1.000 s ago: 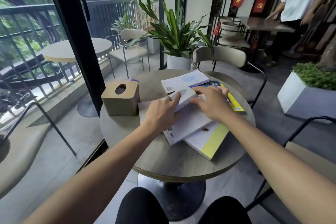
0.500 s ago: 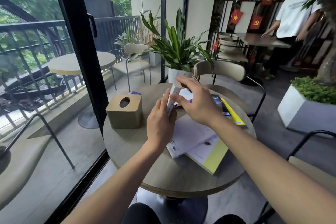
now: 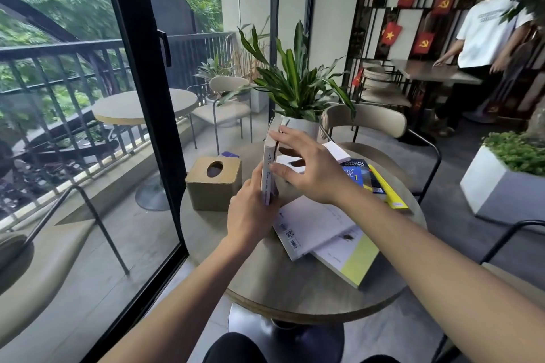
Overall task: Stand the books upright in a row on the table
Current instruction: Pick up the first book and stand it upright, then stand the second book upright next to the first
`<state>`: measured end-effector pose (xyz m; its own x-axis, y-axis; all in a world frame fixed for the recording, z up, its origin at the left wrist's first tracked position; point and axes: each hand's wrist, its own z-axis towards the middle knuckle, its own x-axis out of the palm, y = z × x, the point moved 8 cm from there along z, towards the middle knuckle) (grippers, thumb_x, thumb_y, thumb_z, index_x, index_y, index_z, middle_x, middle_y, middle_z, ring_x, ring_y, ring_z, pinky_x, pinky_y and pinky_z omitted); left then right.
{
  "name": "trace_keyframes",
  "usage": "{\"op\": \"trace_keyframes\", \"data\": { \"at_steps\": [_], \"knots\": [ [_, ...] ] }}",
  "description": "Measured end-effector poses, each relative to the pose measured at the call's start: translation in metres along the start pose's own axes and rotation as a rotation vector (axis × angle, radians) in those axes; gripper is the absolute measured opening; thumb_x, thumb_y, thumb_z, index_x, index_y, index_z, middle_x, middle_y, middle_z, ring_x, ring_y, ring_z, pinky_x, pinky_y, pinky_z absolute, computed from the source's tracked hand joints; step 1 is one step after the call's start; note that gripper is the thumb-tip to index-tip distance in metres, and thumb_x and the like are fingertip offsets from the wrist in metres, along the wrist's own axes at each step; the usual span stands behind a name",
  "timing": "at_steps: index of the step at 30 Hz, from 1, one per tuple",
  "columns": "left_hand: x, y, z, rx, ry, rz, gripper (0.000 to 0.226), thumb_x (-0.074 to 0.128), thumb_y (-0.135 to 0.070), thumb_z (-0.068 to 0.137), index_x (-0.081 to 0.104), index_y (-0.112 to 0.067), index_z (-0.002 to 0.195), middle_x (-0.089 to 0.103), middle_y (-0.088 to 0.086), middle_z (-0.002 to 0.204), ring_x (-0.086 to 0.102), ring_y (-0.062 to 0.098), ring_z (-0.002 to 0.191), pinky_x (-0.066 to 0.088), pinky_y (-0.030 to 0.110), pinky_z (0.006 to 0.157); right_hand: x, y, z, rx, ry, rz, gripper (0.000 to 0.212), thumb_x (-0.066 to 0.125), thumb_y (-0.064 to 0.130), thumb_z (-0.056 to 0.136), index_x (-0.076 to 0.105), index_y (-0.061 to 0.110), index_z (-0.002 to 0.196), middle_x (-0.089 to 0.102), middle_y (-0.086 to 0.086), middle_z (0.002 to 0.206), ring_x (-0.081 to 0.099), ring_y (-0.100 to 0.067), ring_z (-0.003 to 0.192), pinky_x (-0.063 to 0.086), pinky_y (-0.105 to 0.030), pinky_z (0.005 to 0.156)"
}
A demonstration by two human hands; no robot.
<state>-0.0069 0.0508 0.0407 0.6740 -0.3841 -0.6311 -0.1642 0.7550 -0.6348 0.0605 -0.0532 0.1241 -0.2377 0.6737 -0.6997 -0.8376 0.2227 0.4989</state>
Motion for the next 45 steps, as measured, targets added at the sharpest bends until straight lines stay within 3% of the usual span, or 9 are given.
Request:
{"op": "trace_keyframes", "data": {
  "at_steps": [5,14,19,23,34,38,40,43,45],
  "knots": [
    [0.002,-0.003,0.001,-0.003,0.005,-0.045,0.065,0.063,-0.022,0.084,0.039,-0.018,0.144,0.066,0.014,0.11,0.062,0.043,0.096,0.049,0.044,0.076,0.0,0.0,-0.001,0.013,0.03,-0.028,0.06,0.066,0.035,0.09,0.04,0.036,0.145,0.033,0.003,0.157,0.037,-0.017,0.14,0.03,-0.03,0.112],
    [0.007,0.001,0.001,-0.029,-0.014,-0.054,0.058,0.063,-0.023,0.085,0.039,-0.022,0.137,0.064,0.009,0.107,0.061,0.041,0.089,0.045,0.04,0.069,-0.007,-0.018,-0.01,0.121,0.08,0.001,0.074,0.065,0.042,0.089,0.024,0.042,0.15,0.024,0.008,0.16,0.036,-0.015,0.141,0.035,-0.039,0.112],
    [0.003,0.003,0.002,-0.025,-0.029,-0.06,0.053,0.062,-0.02,0.085,0.043,-0.019,0.135,0.064,0.01,0.11,0.06,0.039,0.094,0.043,0.039,0.072,-0.027,-0.07,-0.031,0.357,0.062,-0.28,0.069,0.06,0.054,0.088,0.033,0.032,0.148,0.041,-0.003,0.15,0.042,-0.024,0.133,0.04,-0.042,0.104],
    [0.0,0.011,0.005,-0.032,-0.053,-0.037,0.053,0.061,-0.018,0.087,0.044,-0.018,0.137,0.063,0.012,0.114,0.059,0.04,0.097,0.042,0.04,0.075,-0.027,-0.122,-0.057,0.625,0.236,-0.633,0.075,0.053,0.067,0.083,0.04,0.023,0.142,0.041,-0.011,0.147,0.036,-0.032,0.135,0.036,-0.044,0.104],
    [0.004,0.018,-0.001,-0.051,-0.022,-0.029,0.067,0.06,-0.019,0.085,0.035,-0.02,0.147,0.059,0.012,0.128,0.058,0.042,0.105,0.049,0.048,0.086,-0.016,-0.162,-0.068,0.901,0.312,-0.578,0.105,0.055,0.084,0.05,0.055,0.013,0.128,0.047,-0.017,0.138,0.042,-0.037,0.126,0.041,-0.045,0.098],
    [0.006,0.017,0.0,-0.046,-0.001,-0.019,0.064,0.06,-0.02,0.086,0.036,-0.018,0.145,0.059,0.013,0.128,0.058,0.043,0.103,0.049,0.049,0.083,-0.02,-0.167,-0.067,0.931,0.301,-0.409,0.071,0.069,0.081,0.043,0.05,0.02,0.072,0.046,-0.011,0.081,0.046,-0.025,0.074,0.031,-0.031,0.058],
    [0.008,0.017,0.001,-0.029,0.005,-0.003,0.064,0.06,-0.02,0.086,0.035,-0.018,0.145,0.059,0.014,0.126,0.059,0.043,0.1,0.048,0.046,0.079,-0.025,-0.163,-0.067,0.924,0.208,-0.316,0.071,0.068,0.082,0.032,0.038,0.024,0.06,0.042,-0.009,0.079,0.042,-0.026,0.073,0.03,-0.034,0.054],
    [0.011,0.017,0.001,-0.012,0.02,0.021,0.064,0.059,-0.02,0.087,0.034,-0.02,0.146,0.059,0.014,0.122,0.058,0.044,0.096,0.041,0.041,0.073,-0.035,-0.131,-0.063,0.835,0.067,-0.204,0.059,0.083,0.062,0.054,0.059,0.019,0.087,0.063,-0.006,0.106,0.058,-0.026,0.095,0.049,-0.039,0.077],
    [0.012,0.015,0.001,-0.003,0.033,0.029,0.066,0.056,-0.019,0.087,0.031,-0.022,0.148,0.057,0.013,0.122,0.057,0.044,0.095,0.037,0.038,0.072,-0.041,-0.12,-0.055,0.813,0.071,-0.178,0.049,0.082,0.043,0.072,0.063,0.01,0.104,0.066,-0.008,0.108,0.06,-0.021,0.086,0.043,-0.029,0.063]
  ]
}}
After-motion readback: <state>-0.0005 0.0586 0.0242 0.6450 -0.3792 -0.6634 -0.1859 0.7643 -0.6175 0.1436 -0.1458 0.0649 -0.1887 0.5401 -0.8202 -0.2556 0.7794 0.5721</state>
